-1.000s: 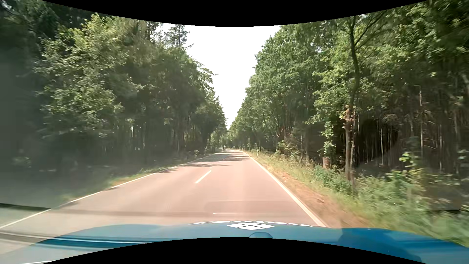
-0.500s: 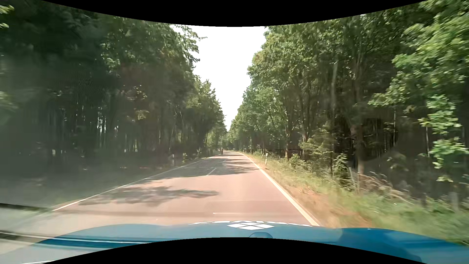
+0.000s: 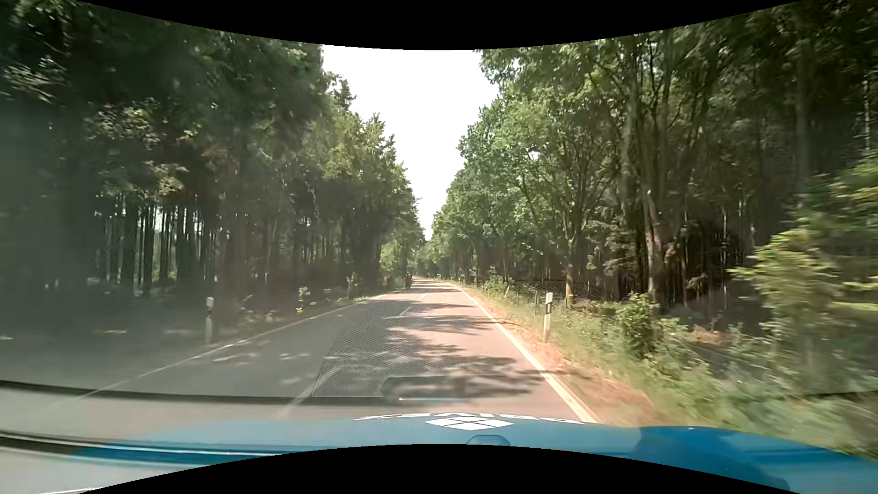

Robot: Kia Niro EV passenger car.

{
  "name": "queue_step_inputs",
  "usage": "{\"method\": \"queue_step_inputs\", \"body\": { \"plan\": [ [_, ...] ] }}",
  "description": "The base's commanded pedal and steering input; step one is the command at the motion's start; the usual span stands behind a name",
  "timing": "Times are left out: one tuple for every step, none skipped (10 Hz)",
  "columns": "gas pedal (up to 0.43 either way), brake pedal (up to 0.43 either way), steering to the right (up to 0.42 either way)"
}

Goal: Follow the waypoints while adhering to traffic rules and regulations

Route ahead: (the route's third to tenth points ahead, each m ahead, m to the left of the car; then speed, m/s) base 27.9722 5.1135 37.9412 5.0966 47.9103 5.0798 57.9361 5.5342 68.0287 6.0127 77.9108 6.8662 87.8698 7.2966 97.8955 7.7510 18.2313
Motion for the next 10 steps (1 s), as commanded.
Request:
{"method": "queue_step_inputs", "body": {
  "plan": [
    [0.177, 0.0, -0.005],
    [0.177, 0.0, -0.005],
    [0.177, 0.0, -0.005],
    [0.177, 0.0, -0.004],
    [0.177, 0.0, -0.004],
    [0.177, 0.0, -0.004],
    [0.177, 0.0, -0.004],
    [0.177, 0.0, -0.004],
    [0.177, 0.0, -0.004],
    [0.177, 0.0, -0.004]
  ]
}}
